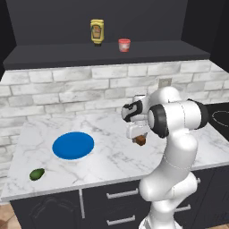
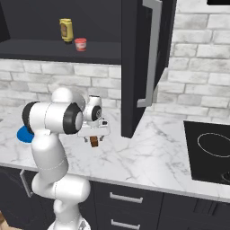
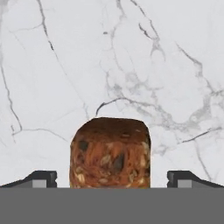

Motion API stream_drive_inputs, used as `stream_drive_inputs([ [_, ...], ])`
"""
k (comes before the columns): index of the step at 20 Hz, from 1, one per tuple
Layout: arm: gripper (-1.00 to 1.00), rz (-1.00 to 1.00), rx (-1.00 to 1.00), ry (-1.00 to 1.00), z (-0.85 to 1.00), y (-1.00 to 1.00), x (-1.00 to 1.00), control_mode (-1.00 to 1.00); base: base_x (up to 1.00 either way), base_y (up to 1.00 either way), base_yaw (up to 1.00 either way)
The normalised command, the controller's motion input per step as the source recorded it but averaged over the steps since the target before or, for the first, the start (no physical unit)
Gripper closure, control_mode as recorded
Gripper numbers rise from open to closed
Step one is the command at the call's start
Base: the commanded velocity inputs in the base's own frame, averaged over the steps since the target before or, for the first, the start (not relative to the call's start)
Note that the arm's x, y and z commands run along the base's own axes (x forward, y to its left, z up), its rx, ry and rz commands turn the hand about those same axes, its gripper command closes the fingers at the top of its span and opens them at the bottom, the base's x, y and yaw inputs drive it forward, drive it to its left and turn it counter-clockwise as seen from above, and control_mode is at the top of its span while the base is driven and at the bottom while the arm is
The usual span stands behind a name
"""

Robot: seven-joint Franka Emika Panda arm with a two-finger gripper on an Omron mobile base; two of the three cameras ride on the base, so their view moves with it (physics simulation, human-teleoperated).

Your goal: Pick the avocado and bread from the counter and place them on the plate. Then pick the jam from the cabinet and place it next to the plate. Lastly close the cabinet door.

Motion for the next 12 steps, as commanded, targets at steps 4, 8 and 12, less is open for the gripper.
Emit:
stream_drive_inputs([
  [4, -1.0, 0.03, -0.01, 0.0, -0.31, 0.0, 0.0, -1.0, 0.0, 0.0, 0.0],
  [8, 1.0, 0.02, -0.01, 0.0, -0.26, 0.0, 0.0, -1.0, 0.0, 0.0, 0.0],
  [12, 1.0, 0.04, 0.0, -0.07, -0.06, 0.0, -0.18, -1.0, 0.0, 0.0, 0.0],
])
